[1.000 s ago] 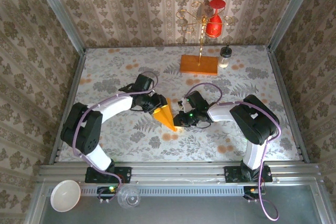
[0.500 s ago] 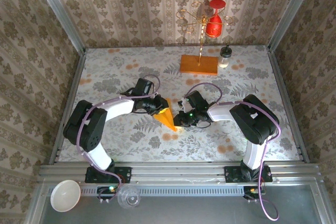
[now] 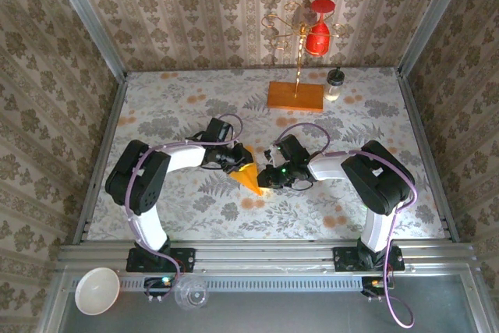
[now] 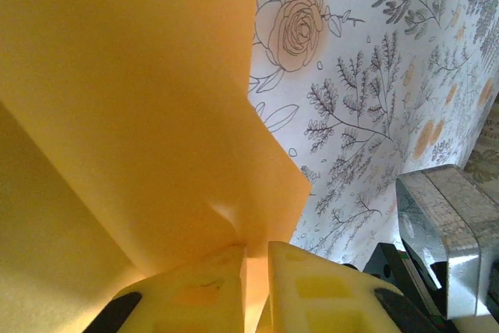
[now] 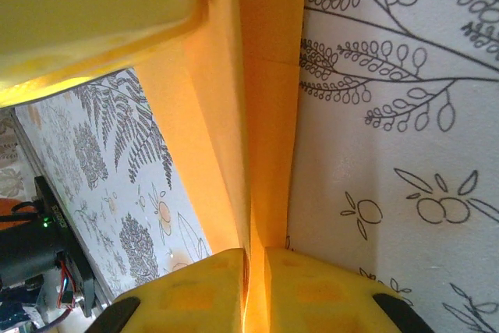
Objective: Fold a paper plane with a square sheet of paper (pick it up from the middle)
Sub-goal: Fourth fold the wing at the center of the table.
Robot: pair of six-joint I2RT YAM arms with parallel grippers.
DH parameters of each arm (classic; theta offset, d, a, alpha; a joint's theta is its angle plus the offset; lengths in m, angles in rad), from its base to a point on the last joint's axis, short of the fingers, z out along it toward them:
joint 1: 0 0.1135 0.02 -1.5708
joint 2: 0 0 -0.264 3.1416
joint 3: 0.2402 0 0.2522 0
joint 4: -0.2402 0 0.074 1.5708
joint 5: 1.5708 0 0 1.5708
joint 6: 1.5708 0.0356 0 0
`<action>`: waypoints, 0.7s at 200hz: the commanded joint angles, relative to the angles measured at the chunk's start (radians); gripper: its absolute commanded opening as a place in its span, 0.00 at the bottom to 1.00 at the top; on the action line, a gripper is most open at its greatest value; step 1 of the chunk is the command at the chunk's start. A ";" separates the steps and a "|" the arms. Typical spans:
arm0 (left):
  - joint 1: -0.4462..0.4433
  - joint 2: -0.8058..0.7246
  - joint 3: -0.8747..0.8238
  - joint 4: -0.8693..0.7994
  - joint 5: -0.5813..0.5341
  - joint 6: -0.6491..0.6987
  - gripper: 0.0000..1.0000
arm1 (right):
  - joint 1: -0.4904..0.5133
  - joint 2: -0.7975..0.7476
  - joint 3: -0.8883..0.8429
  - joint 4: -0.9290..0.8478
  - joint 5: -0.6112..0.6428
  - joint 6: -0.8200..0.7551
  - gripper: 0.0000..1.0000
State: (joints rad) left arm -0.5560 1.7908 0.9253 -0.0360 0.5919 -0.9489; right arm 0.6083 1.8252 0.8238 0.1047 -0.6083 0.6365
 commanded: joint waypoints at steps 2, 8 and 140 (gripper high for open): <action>-0.002 0.016 0.026 -0.011 0.009 0.013 0.16 | 0.004 0.033 -0.036 -0.029 0.057 0.009 0.19; -0.001 0.017 0.026 -0.015 0.007 0.015 0.16 | 0.002 0.024 -0.039 -0.024 0.053 0.014 0.20; 0.007 0.019 0.017 -0.033 -0.008 0.013 0.14 | -0.005 -0.170 -0.022 -0.026 0.051 0.055 0.22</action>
State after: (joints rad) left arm -0.5549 1.8000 0.9257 -0.0410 0.5873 -0.9489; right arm 0.6044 1.6424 0.7712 0.0780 -0.5247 0.6872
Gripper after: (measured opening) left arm 0.146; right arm 0.243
